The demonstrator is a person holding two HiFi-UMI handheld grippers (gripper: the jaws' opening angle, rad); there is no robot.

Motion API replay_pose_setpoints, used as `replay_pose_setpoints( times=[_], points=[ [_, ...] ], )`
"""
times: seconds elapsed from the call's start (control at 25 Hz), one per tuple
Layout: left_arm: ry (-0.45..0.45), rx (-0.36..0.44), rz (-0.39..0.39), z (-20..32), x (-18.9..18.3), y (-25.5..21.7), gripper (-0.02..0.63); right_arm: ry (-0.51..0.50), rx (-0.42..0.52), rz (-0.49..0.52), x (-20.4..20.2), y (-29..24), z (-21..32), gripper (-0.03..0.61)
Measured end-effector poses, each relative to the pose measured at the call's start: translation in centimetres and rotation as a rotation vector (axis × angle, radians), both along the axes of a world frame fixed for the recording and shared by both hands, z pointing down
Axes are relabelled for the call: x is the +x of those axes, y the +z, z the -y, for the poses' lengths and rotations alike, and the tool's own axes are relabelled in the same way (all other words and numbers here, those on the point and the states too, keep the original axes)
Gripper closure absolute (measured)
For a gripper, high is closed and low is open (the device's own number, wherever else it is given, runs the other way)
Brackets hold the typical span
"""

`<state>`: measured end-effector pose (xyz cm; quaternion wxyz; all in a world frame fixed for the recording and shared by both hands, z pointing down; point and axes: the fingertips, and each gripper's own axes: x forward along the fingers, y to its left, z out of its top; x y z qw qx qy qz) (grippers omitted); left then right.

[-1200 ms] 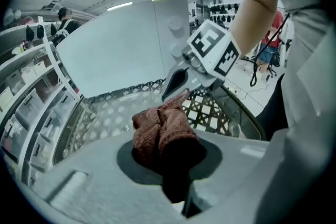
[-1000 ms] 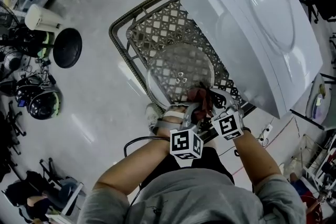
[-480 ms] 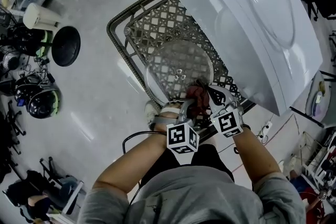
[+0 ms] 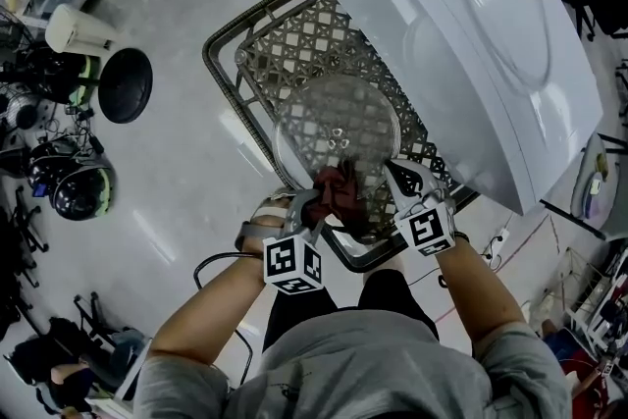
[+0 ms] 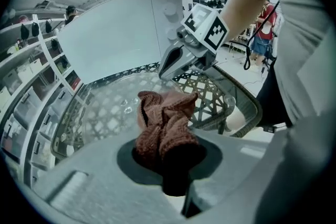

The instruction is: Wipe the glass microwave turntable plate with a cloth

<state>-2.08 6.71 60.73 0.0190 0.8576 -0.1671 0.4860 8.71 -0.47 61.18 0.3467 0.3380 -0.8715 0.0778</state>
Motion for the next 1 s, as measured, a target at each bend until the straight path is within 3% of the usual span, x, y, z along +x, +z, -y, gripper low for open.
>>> replay_pose_setpoints(
  times=[0.32, 0.6, 0.8, 1.0],
  points=[
    [-0.03, 0.012, 0.017, 0.3, -2.3, -0.1, 0.555, 0.011, -0.004, -0.006, 0.1, 0.2, 0.1, 0.572],
    [-0.147, 0.014, -0.077, 1.5, -2.5, -1.9, 0.554, 0.024, -0.052, 0.002, 0.0, 0.9, 0.0, 0.572],
    [-0.281, 0.028, -0.184, 3.8, -3.6, -5.6, 0.554, 0.014, -0.105, -0.077, 0.1, 1.9, 0.4, 0.572],
    [-0.374, 0.06, -0.227, 5.1, -5.1, -8.2, 0.554, -0.009, -0.162, -0.147, 0.2, 3.6, 0.9, 0.572]
  ],
)
